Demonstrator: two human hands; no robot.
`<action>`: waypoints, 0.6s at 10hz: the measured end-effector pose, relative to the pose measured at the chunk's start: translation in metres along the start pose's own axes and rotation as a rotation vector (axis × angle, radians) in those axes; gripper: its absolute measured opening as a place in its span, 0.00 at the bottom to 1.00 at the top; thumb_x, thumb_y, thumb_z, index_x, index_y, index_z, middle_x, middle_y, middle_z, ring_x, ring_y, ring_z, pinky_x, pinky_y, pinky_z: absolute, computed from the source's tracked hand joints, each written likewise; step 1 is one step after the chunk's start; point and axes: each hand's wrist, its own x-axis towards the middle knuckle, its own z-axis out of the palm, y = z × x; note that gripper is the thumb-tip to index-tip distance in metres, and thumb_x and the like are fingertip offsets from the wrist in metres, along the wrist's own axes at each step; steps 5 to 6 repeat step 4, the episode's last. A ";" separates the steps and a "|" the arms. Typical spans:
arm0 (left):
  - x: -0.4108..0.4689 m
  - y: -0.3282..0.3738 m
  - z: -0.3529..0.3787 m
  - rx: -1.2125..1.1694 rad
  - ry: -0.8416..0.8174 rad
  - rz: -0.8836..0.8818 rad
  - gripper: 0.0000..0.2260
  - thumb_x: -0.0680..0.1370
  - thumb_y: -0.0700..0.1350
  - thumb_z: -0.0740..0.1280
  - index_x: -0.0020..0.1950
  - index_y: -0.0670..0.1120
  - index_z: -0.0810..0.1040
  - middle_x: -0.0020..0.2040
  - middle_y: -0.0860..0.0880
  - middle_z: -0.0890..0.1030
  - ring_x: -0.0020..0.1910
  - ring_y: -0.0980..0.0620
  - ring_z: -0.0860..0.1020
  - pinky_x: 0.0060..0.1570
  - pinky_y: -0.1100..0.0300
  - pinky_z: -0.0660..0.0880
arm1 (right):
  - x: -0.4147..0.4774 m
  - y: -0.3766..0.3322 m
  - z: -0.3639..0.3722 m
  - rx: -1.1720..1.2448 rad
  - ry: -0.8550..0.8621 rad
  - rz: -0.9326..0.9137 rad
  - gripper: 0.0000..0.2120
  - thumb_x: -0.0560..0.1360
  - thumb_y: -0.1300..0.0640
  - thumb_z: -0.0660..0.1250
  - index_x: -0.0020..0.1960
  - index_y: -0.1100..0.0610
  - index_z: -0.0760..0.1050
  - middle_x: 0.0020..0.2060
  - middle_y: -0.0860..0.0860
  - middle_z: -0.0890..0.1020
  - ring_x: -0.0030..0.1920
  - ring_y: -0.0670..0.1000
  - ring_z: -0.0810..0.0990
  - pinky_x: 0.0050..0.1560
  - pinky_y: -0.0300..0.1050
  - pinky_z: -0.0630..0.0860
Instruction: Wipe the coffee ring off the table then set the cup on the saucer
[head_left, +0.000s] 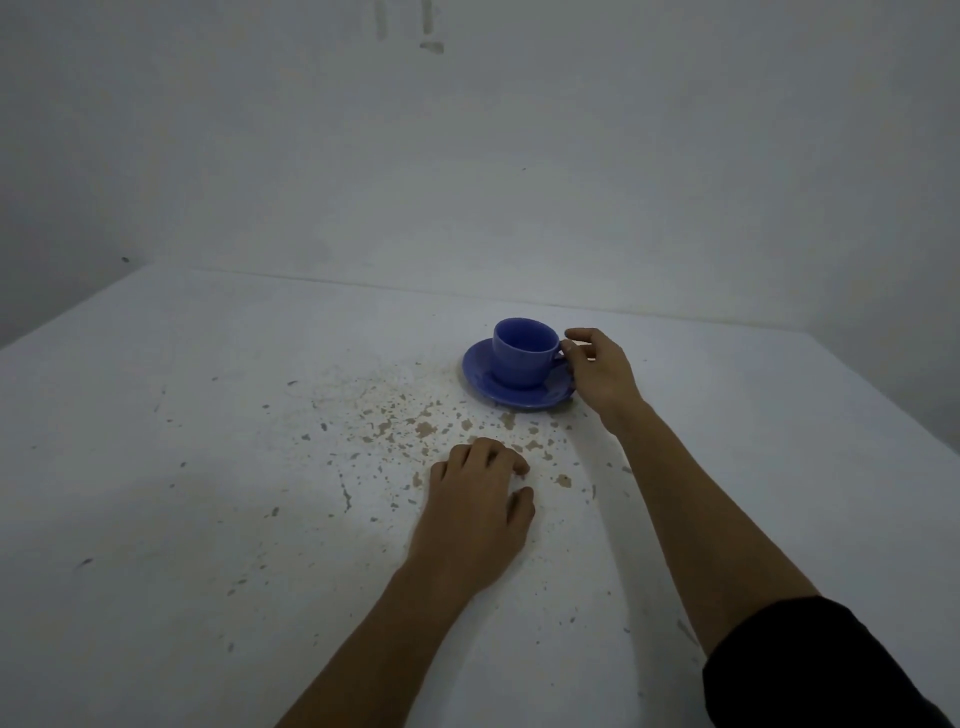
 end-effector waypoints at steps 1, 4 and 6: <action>0.001 0.001 -0.001 0.004 0.001 -0.003 0.12 0.78 0.55 0.58 0.59 0.55 0.73 0.60 0.55 0.74 0.59 0.56 0.69 0.63 0.57 0.66 | -0.010 0.003 -0.001 0.079 0.130 0.034 0.13 0.79 0.53 0.62 0.63 0.54 0.70 0.53 0.46 0.75 0.51 0.47 0.75 0.43 0.32 0.72; -0.001 0.003 -0.008 -0.042 0.003 -0.032 0.11 0.77 0.53 0.60 0.57 0.55 0.74 0.58 0.56 0.74 0.57 0.56 0.70 0.59 0.61 0.64 | -0.094 0.029 0.005 0.012 0.210 0.030 0.03 0.78 0.54 0.63 0.46 0.48 0.73 0.39 0.44 0.78 0.39 0.42 0.76 0.38 0.29 0.69; -0.001 0.003 -0.008 -0.042 0.003 -0.032 0.11 0.77 0.53 0.60 0.57 0.55 0.74 0.58 0.56 0.74 0.57 0.56 0.70 0.59 0.61 0.64 | -0.094 0.029 0.005 0.012 0.210 0.030 0.03 0.78 0.54 0.63 0.46 0.48 0.73 0.39 0.44 0.78 0.39 0.42 0.76 0.38 0.29 0.69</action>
